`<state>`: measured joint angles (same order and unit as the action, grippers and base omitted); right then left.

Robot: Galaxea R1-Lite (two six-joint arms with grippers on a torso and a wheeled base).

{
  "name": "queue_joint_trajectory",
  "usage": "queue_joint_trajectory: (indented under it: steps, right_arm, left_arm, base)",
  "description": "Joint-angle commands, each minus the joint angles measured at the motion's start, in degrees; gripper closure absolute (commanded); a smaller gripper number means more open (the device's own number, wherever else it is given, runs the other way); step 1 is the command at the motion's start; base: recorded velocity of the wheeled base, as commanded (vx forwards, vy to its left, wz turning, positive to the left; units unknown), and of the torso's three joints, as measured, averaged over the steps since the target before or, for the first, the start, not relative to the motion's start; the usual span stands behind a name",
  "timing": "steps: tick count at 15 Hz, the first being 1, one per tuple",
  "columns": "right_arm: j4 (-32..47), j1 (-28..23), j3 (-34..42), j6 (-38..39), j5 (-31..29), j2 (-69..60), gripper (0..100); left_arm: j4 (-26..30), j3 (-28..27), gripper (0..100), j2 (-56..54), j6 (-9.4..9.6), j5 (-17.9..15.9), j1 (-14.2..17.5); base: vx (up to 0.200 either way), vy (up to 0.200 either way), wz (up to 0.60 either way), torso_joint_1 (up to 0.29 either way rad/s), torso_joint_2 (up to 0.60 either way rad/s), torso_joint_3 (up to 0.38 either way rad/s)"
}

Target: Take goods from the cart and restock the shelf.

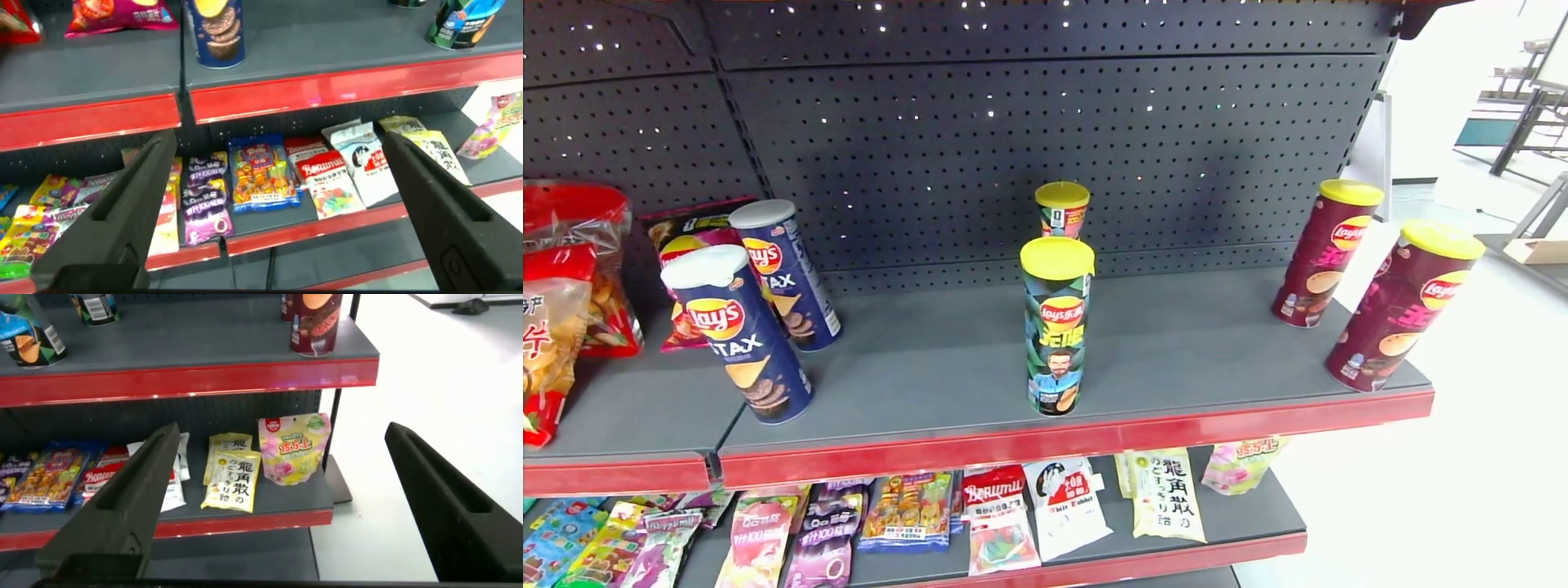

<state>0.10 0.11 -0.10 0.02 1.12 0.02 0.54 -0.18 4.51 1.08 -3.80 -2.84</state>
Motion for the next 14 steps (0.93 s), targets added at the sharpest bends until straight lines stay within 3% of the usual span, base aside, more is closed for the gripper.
queue_joint_trajectory:
  steps: [1,2,3,4,5,6,7,9,12,14]
  right_arm:
    - [-0.01,-0.02,0.01,-0.02,0.02,-0.02,0]
    - [-0.01,-0.02,0.01,0.06,0.02,-0.02,0]
    - [-0.01,0.07,0.01,-0.02,0.02,-0.02,0]
    - [-0.01,0.07,0.01,0.06,0.02,-0.02,0]
    - [-0.01,0.07,0.01,-0.02,0.02,-0.02,0]
    - [-0.01,-0.02,0.01,-0.02,0.02,-0.02,0]
    - [-0.01,0.07,0.01,-0.02,0.02,-0.02,0]
    - [-0.01,-0.02,0.01,-0.02,0.02,-0.02,0]
    - [-0.01,0.07,0.01,-0.02,0.02,-0.02,0]
    - [-0.01,0.07,0.01,-0.02,0.02,-0.02,0]
  left_arm:
    - [-0.10,0.01,0,-0.03,1.64,-0.85,0.03]
    - [-0.80,-1.84,0,0.50,2.78,-3.05,0.03]
    - [-0.54,-12.12,0,9.90,2.52,-3.05,-0.24]
    - [-0.71,-16.60,0,15.79,1.64,-2.88,-0.15]
    - [-2.21,-27.68,0,27.13,-1.35,-3.23,-0.24]
    - [-4.40,-36.29,0,39.70,-0.91,-2.96,-0.15]
    - [-7.22,-38.84,0,45.15,-0.82,-2.96,-0.24]
    - [-18.64,-39.90,0,59.74,-0.73,-2.88,-0.59]
    - [-18.64,-39.90,0,65.63,-1.96,-2.88,-8.59]
    - [-17.24,-39.81,0,67.82,-2.84,-2.79,-10.96]
  base:
    - [0.000,0.000,0.00,0.000,0.00,0.000]
    - [0.000,0.000,0.00,0.000,0.00,0.000]
    - [0.000,0.000,0.00,0.000,0.00,0.000]
    - [0.000,0.000,0.00,0.000,0.00,0.000]
    - [0.000,0.000,0.00,0.000,0.00,0.000]
    - [0.000,0.000,0.00,0.000,0.00,0.000]
    - [0.000,0.000,0.00,0.000,0.00,0.000]
    - [0.000,0.000,0.00,0.000,0.00,0.000]
    - [0.000,0.000,0.00,0.000,0.00,0.000]
    - [0.000,0.000,0.00,0.000,0.00,0.000]
